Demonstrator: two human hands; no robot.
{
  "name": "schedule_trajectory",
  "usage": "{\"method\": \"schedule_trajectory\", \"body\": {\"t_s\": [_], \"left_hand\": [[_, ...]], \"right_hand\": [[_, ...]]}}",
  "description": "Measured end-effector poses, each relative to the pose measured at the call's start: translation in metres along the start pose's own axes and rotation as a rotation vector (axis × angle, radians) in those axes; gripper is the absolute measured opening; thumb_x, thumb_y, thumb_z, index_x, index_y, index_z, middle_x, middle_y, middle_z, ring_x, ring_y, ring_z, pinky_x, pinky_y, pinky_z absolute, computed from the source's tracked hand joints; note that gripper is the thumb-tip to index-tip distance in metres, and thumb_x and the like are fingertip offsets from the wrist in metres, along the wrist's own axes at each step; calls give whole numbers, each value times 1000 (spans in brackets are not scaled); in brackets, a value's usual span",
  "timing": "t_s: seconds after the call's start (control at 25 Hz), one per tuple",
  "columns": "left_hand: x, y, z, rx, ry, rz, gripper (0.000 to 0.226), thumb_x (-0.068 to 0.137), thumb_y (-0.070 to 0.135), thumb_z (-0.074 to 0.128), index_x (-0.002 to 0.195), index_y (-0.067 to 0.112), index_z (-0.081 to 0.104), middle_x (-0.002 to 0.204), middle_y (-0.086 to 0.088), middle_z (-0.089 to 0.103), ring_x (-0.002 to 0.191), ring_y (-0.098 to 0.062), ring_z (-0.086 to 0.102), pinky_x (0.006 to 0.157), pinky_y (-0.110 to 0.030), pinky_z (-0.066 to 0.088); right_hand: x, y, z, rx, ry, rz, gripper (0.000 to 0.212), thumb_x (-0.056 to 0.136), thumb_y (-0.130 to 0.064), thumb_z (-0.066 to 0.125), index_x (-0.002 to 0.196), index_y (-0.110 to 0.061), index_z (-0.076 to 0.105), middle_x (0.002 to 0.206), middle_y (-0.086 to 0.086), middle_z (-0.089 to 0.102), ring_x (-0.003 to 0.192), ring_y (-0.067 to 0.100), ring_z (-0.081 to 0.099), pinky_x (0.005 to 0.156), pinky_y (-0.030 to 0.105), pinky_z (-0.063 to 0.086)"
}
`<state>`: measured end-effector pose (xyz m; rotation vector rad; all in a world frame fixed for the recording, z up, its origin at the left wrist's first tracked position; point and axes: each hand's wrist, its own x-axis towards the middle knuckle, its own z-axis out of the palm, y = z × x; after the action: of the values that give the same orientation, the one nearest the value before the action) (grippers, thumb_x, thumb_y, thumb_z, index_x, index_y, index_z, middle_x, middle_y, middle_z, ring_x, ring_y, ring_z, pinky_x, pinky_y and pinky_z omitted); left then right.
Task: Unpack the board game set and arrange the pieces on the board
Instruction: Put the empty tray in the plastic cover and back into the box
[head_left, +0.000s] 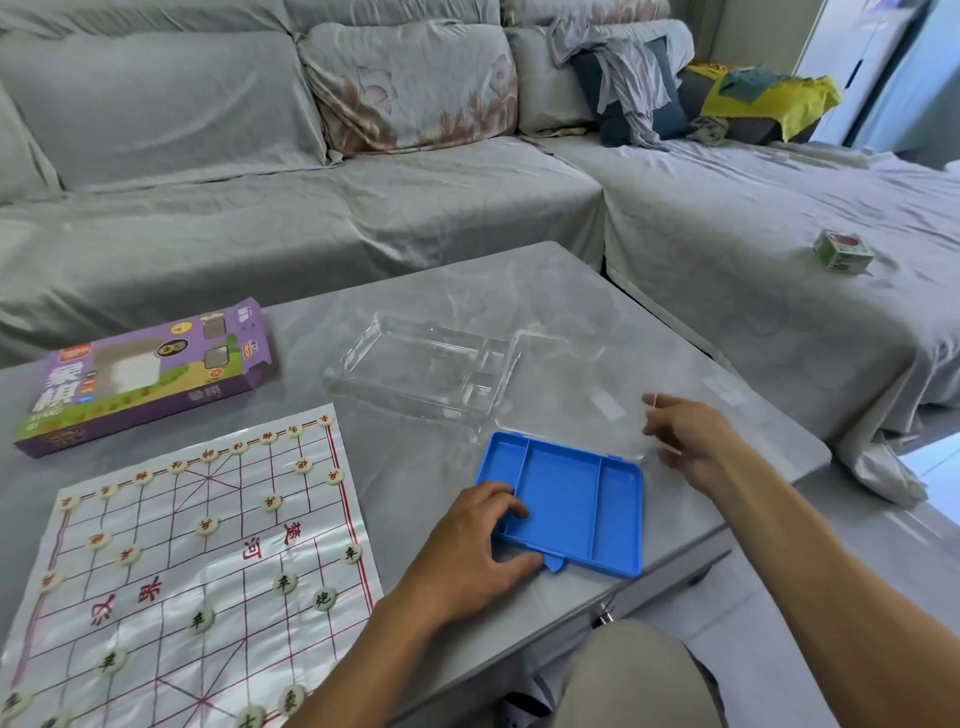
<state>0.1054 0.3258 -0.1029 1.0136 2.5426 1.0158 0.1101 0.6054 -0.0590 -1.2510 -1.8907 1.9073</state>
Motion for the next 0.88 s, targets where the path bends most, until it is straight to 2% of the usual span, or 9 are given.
{"method": "schedule_trajectory", "body": {"t_s": [0.08, 0.16, 0.24, 0.36, 0.44, 0.52, 0.64, 0.72, 0.88], "left_hand": [[-2, 1, -1, 2, 26, 26, 51, 76, 52, 71, 119, 34, 50, 121, 26, 37, 115, 7, 37, 91, -3, 29], [-7, 0, -2, 3, 151, 60, 56, 72, 54, 73, 117, 35, 46, 121, 24, 35, 115, 5, 36, 92, -7, 32], [-13, -4, -3, 6, 292, 83, 60, 70, 55, 74, 118, 32, 46, 123, 18, 38, 115, -3, 39, 92, -12, 38], [-21, -12, -5, 54, 373, 133, 59, 70, 49, 75, 117, 24, 51, 125, 10, 45, 113, -9, 44, 96, -23, 42], [-24, -13, -10, 115, 414, 138, 48, 71, 45, 73, 107, 22, 52, 113, 8, 49, 101, -11, 46, 86, -26, 46], [-20, -16, -13, 204, 400, 138, 43, 73, 47, 66, 108, 23, 55, 117, 6, 49, 106, -14, 47, 90, -27, 45], [-5, -17, -14, 304, 134, 105, 61, 78, 64, 51, 128, 30, 55, 150, 4, 34, 140, -16, 27, 114, -38, 27], [5, -17, -15, 191, 40, 28, 57, 81, 63, 59, 127, 30, 57, 149, 6, 36, 141, -13, 26, 116, -37, 26], [23, -18, -12, 52, 162, 5, 34, 77, 52, 71, 99, 26, 68, 118, 12, 47, 117, -5, 37, 93, -22, 40]], "right_hand": [[-24, -2, -6, 2, -81, -190, 45, 77, 14, 46, 99, -17, 71, 89, 0, 64, 84, 16, 53, 72, 28, 43], [-52, 8, -13, -162, -184, -431, 49, 72, 15, 45, 93, -22, 69, 95, -6, 69, 91, 14, 57, 74, 26, 44], [-75, 23, -22, -487, -359, -607, 50, 67, 0, 46, 101, -29, 68, 112, -14, 66, 108, 4, 55, 89, 25, 43], [-82, 33, -29, -930, -582, -629, 59, 70, -7, 44, 119, -34, 62, 139, -18, 48, 131, -1, 38, 111, 26, 28], [-86, 34, -23, -1137, -552, -668, 46, 83, -12, 49, 121, -33, 61, 144, -19, 42, 132, 2, 37, 114, 27, 27], [-91, 36, -12, -1216, -435, -747, 32, 89, -36, 53, 120, -33, 59, 142, -19, 46, 124, 4, 46, 107, 27, 35], [-97, 42, 11, -1426, -316, -854, 62, 79, -75, 46, 121, -30, 52, 123, -11, 51, 104, 12, 54, 90, 28, 42], [-99, 49, 24, -1446, -248, -888, 64, 75, -81, 45, 112, -28, 45, 111, -7, 43, 95, 14, 48, 79, 26, 37], [-87, 58, 31, -1307, -163, -904, 54, 74, -79, 48, 94, -29, 42, 100, -10, 39, 92, 13, 40, 75, 24, 33]]}}
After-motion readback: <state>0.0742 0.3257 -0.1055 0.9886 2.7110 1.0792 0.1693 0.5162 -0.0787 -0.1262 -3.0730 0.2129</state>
